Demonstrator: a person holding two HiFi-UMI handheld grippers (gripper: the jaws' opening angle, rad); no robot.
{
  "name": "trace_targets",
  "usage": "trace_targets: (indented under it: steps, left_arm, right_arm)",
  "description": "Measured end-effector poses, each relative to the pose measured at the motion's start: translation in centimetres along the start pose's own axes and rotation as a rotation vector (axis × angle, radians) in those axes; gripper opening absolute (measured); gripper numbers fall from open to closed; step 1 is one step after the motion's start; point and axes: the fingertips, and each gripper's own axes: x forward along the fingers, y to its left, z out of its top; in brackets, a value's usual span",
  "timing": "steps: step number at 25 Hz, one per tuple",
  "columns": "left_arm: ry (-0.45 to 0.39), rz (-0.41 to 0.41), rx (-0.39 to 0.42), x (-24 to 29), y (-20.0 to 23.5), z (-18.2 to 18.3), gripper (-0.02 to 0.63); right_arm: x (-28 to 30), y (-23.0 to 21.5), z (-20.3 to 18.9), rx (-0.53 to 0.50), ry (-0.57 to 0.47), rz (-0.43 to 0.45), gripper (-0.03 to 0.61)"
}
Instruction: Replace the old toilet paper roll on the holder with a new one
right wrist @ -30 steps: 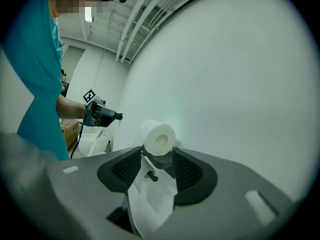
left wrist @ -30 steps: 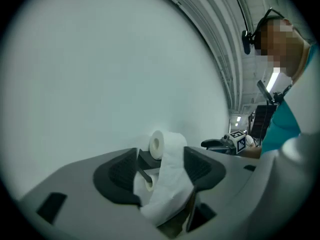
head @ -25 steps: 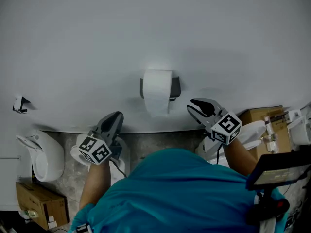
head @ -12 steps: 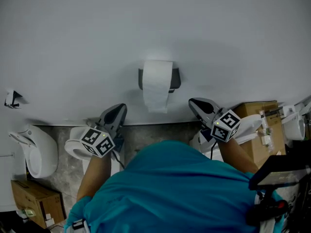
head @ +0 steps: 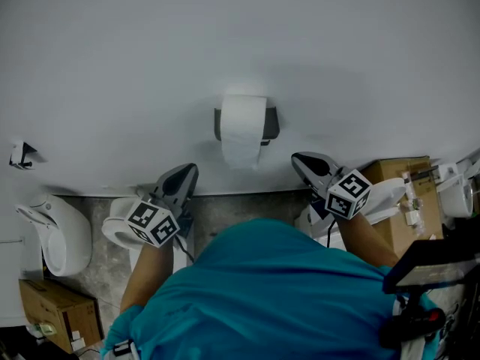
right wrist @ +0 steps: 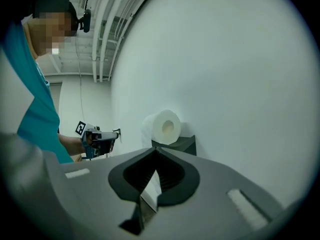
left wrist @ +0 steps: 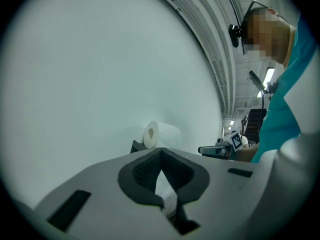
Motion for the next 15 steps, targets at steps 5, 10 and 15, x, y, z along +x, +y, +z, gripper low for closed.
trace_targets:
  steps: [5,10,15]
  left_arm:
    - [-0.015,-0.002,-0.008,-0.42,-0.3,0.25,0.009]
    - [-0.009,-0.007,-0.006,-0.39,-0.67,0.33,0.009]
    - [-0.011,-0.012,-0.004,-0.41,-0.86,0.2,0.009]
  right_arm:
    - [0.18,0.24,0.06,-0.008,0.003,0.015,0.002]
    - [0.2,0.21,0.17,-0.018,0.008,0.021,0.002]
    - [0.38,0.21,0.44,-0.031,0.012,0.035,0.001]
